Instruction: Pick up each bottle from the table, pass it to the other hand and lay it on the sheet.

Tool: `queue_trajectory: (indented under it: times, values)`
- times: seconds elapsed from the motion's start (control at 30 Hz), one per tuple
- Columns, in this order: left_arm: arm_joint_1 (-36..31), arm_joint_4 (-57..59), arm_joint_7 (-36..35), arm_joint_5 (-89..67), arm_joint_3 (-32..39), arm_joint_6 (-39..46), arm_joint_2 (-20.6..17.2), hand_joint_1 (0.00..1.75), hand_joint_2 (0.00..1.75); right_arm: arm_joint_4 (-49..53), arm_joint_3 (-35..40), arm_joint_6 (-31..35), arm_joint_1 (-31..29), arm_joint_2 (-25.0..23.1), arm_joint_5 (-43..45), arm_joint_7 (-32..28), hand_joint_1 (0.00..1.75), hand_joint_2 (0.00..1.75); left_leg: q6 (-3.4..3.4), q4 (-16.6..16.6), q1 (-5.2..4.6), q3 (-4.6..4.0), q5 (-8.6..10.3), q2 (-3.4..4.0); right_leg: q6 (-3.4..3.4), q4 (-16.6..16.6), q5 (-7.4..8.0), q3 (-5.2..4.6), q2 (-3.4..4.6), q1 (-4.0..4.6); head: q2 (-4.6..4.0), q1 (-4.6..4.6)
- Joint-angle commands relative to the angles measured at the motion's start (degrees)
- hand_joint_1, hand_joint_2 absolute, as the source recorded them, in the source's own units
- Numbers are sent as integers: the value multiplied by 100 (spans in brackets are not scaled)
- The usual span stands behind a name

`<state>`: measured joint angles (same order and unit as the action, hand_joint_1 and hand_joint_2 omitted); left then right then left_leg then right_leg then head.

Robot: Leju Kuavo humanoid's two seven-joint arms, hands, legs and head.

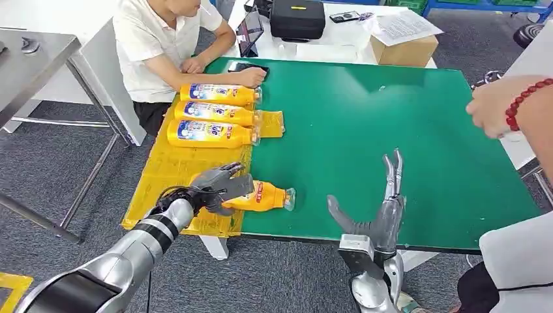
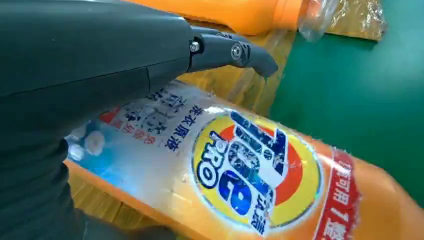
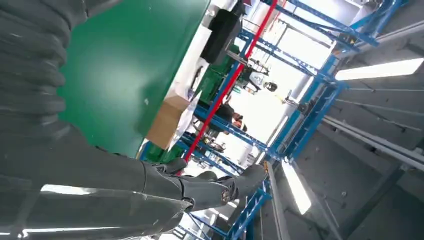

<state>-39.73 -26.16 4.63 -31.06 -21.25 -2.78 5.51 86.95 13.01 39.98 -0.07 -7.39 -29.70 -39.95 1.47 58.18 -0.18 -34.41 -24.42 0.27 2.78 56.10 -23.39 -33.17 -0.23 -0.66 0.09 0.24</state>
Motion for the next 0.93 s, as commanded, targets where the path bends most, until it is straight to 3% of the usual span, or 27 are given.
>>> queue_trajectory:
  times: [0.03, 0.4, 0.57, 0.77, 0.83, 0.87, 0.93]
  values:
    - [135, 636, -55, 9, 55, -71, -110, 0, 175, -460, 153, 2, -245, 168, 43, -5, 0, 175, -6, -9, 1, 16, -2, 19, -6, -8, 4, 9, 22, 1, 0, -2]
    - [236, 499, 303, 316, 57, -627, -53, 0, 175, -723, 295, 2, -346, 311, 491, -5, 0, 175, -7, -11, 1, 24, -2, 11, -6, -9, 3, 17, 18, 0, 0, -7]
    - [469, 45, 999, 741, 49, -1122, 38, 0, 175, -724, 314, 2, -298, 337, 460, -5, 0, 175, -9, -18, 0, 25, -1, 5, -8, -16, 4, 20, 18, -1, 0, -7]
    - [1380, -2074, 1751, 2674, 496, -1557, 323, 0, 175, -513, 392, 2, -186, 434, 791, -5, 0, 175, -8, -18, -2, 16, -1, -16, -8, -19, -1, 19, -1, -4, 0, -4]
    - [1816, -3119, 1872, 3188, 529, -1088, 501, 0, 175, -441, 472, 2, -120, 468, 1134, -5, 0, 175, -10, -7, -2, 6, -6, -12, -9, -10, -4, 10, 4, -3, 0, -4]
    - [2168, -4013, 2053, 3447, 316, -628, 541, 0, 175, -205, 648, -34, -65, 537, 1799, -5, 0, 175, -8, -3, -4, 0, -10, -17, -8, -7, -9, 5, -2, -6, 0, -7]
    - [2374, -4585, 1971, 3655, 15, -259, 511, 0, 175, 125, 504, -355, 52, 403, 2370, -5, 0, 175, -15, -3, -5, -7, -14, -20, -15, -4, -15, -4, -4, -6, 0, -4]
